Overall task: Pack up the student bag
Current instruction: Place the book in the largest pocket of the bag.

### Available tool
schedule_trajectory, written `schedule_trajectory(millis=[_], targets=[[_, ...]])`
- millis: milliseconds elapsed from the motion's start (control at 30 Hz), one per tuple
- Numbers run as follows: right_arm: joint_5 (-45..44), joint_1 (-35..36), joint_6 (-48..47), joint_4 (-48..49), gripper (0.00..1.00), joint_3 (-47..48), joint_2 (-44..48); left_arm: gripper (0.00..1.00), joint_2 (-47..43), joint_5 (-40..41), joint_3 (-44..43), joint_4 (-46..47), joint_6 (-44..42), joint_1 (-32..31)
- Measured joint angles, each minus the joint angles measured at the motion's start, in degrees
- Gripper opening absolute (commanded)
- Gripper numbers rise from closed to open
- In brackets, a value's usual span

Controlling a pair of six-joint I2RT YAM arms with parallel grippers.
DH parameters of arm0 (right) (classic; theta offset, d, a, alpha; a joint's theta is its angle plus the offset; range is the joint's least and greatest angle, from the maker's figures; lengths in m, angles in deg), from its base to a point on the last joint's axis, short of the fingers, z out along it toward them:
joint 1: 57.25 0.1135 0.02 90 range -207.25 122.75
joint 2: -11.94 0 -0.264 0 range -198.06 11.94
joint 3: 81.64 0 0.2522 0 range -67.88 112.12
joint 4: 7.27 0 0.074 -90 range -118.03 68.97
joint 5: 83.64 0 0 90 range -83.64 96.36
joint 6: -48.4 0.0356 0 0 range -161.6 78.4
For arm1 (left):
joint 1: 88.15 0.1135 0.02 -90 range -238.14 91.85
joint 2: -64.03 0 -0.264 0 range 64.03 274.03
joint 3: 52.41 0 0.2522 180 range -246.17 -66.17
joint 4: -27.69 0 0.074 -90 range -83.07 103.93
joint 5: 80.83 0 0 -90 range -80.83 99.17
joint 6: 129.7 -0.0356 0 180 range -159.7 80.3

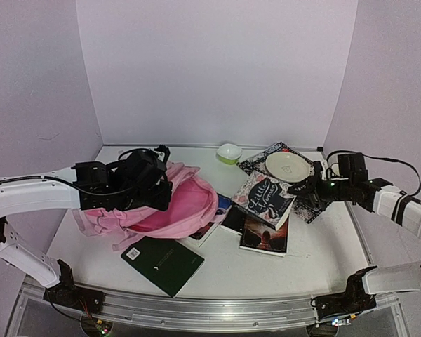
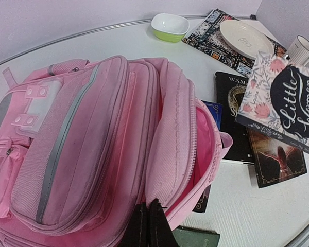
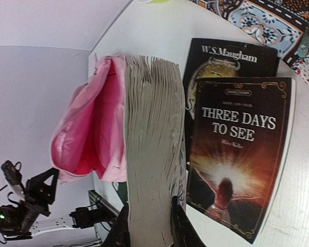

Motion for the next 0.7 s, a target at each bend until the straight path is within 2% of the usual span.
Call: schedule_trajectory(millis=[233, 367, 533, 700], targets=[[2.3, 1.3, 7.8, 6.0, 0.0, 4.0, 0.6, 0.0, 0.0, -0.8, -1.0, 0.5, -1.4, 0.2], [1.6, 5.8, 11.3, 10.5, 0.0, 4.7, -0.7, 0.0, 0.0, -1.6, -1.4, 1.1, -2.1, 0.2], [-0.2, 14.4, 14.6, 16.2, 0.0, 5.7, -7.8, 0.0, -0.1, -3.3, -1.6, 2.1, -2.9, 0.2], [-2.2, 19.0, 17.0, 19.4, 0.0, 7.1, -14.8, 0.0, -2.6, -5.1, -1.4, 2.6, -3.4, 0.4]])
